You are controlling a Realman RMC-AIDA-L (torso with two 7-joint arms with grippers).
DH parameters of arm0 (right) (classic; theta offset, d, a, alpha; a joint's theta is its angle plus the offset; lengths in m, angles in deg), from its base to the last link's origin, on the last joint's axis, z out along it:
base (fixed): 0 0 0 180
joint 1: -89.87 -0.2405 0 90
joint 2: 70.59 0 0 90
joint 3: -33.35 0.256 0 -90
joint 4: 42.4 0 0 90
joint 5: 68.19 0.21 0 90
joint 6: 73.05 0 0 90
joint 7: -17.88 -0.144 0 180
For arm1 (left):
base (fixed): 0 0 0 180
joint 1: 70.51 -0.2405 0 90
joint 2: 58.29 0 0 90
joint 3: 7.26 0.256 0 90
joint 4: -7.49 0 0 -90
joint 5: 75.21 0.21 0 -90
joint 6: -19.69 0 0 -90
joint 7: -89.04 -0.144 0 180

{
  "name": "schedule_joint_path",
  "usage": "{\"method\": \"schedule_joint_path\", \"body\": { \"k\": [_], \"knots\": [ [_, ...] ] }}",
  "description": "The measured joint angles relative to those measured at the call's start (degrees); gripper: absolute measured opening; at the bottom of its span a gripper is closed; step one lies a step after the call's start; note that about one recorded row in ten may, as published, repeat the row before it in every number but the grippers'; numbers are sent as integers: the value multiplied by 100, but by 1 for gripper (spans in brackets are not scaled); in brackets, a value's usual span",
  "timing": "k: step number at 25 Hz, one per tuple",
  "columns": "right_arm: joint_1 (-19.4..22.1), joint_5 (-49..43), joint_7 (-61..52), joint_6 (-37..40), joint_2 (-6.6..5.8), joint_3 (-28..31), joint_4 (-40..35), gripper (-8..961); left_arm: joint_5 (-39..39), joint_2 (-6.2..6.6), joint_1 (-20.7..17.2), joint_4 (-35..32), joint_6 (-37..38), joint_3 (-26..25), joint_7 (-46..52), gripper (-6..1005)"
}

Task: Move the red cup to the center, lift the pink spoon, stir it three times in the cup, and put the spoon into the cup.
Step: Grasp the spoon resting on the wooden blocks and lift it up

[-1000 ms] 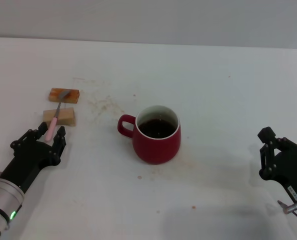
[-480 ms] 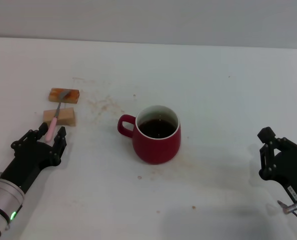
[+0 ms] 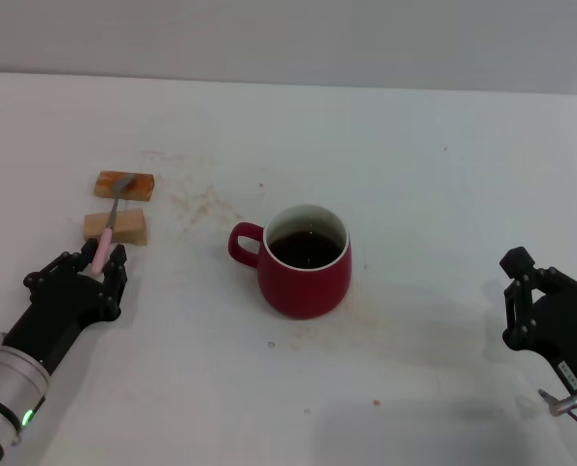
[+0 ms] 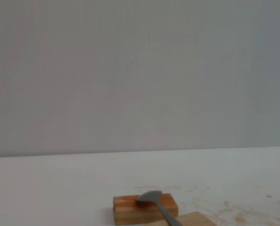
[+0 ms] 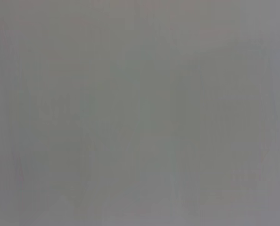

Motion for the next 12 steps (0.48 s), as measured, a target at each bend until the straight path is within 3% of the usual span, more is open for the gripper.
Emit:
{"method": "schedule_joint_path", "body": {
  "k": [5,12],
  "knots": [
    [0,0,0,-8,0,0,0,-1,0,1,0,4,-2,1,-1,320],
    [-15,0,0,-18,0,0,0,0,-178,-5,-15,19,-34,-37,-115,195]
  ]
}}
